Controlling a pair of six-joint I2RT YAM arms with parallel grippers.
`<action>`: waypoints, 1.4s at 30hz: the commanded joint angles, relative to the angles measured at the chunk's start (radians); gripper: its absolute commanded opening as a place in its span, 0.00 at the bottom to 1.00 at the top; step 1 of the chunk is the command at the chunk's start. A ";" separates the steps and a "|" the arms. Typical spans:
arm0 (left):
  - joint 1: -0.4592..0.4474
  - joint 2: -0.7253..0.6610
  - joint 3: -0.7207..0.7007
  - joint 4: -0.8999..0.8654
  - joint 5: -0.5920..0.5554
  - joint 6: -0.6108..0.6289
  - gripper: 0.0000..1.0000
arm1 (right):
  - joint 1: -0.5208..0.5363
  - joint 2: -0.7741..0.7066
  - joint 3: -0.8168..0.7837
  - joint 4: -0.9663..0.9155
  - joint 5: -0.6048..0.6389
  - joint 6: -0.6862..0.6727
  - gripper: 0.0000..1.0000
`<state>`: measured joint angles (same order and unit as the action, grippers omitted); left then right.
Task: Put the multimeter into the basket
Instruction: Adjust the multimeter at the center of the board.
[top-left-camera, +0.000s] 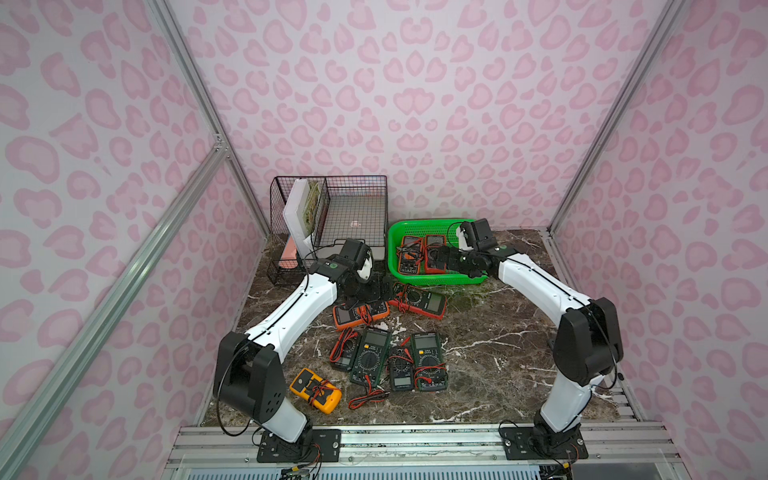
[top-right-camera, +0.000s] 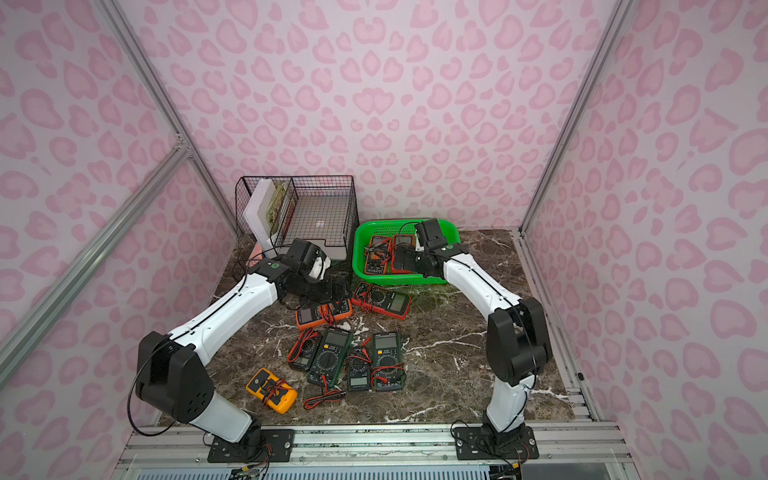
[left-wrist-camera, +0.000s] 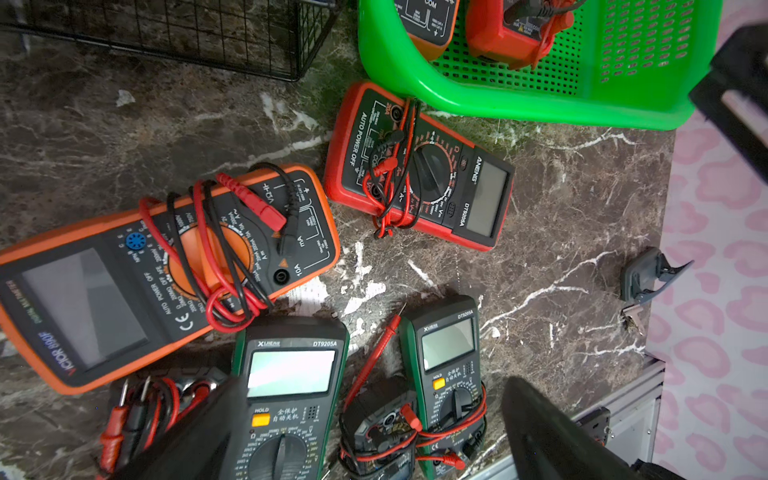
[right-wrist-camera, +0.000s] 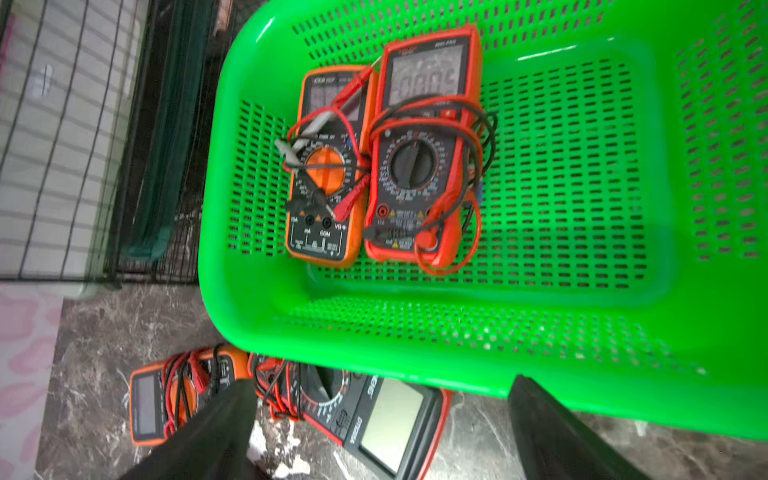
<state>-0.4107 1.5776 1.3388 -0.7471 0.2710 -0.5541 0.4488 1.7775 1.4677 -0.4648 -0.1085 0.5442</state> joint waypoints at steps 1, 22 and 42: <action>0.001 -0.020 -0.021 0.025 -0.019 -0.045 0.98 | 0.026 -0.072 -0.097 0.038 0.010 -0.047 0.99; -0.011 0.004 -0.048 0.055 -0.031 -0.056 0.99 | 0.055 -0.029 -0.302 0.184 -0.006 -0.008 0.99; -0.053 0.167 0.049 0.221 -0.033 0.141 0.99 | 0.036 -0.047 -0.330 0.171 -0.031 -0.061 0.99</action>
<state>-0.4580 1.7283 1.3689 -0.5873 0.2306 -0.4820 0.4877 1.7428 1.1446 -0.2882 -0.1287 0.4931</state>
